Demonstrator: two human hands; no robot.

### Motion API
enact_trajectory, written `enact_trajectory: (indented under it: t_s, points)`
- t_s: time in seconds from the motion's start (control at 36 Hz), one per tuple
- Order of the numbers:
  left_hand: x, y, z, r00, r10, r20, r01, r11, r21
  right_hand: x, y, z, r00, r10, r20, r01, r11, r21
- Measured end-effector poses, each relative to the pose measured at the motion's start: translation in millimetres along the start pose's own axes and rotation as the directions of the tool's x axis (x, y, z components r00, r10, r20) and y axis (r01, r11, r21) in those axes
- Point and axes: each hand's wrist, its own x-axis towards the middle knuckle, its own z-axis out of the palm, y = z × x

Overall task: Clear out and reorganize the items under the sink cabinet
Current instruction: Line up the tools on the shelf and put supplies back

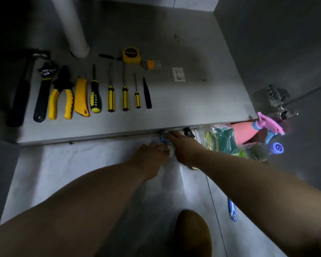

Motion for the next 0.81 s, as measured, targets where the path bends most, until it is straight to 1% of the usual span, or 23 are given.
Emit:
enact_trajectory:
  t_s: [0.06,0.14,0.22,0.31,0.42,0.47,0.56,0.67,0.72,0.81]
  points:
    - [0,-4,1,1.0,0.015,-0.022,-0.015,1.0,-0.001,5,-3,5,0.998,-0.015,-0.055,0.015,1.0,0.006]
    - [-2,-5,3,1.0,0.023,-0.009,-0.023,0.999,-0.048,11,-9,5,0.988,-0.005,-0.155,0.01,1.0,0.029]
    - [-4,-2,5,1.0,0.009,0.021,-0.007,0.995,-0.095,13,-13,3,0.983,-0.01,-0.183,0.0,0.998,-0.057]
    - [0,3,4,1.0,0.007,0.02,-0.005,0.998,-0.07,11,-10,4,0.979,0.031,-0.204,-0.049,0.995,-0.082]
    - [6,7,-2,1.0,0.005,-0.026,-0.005,1.0,-0.024,-2,3,4,0.951,0.156,-0.269,-0.144,0.987,0.064]
    - [9,9,-4,0.998,-0.005,-0.059,0.003,0.999,-0.034,-11,12,3,0.945,0.169,-0.28,-0.144,0.984,0.109]
    - [12,10,-9,0.997,-0.032,-0.064,0.026,0.996,-0.087,-28,22,1,0.941,0.182,-0.284,-0.12,0.967,0.223]
    - [12,9,-12,0.998,-0.047,-0.037,0.042,0.992,-0.118,-48,28,-3,0.944,0.223,-0.243,-0.121,0.92,0.374]
    - [7,6,-12,0.998,-0.066,-0.009,0.064,0.988,-0.139,-54,28,-6,0.948,0.226,-0.224,-0.115,0.899,0.422]
    - [0,-2,-12,0.996,-0.071,0.049,0.08,0.973,-0.218,-58,26,-12,0.951,0.214,-0.224,-0.086,0.877,0.473]
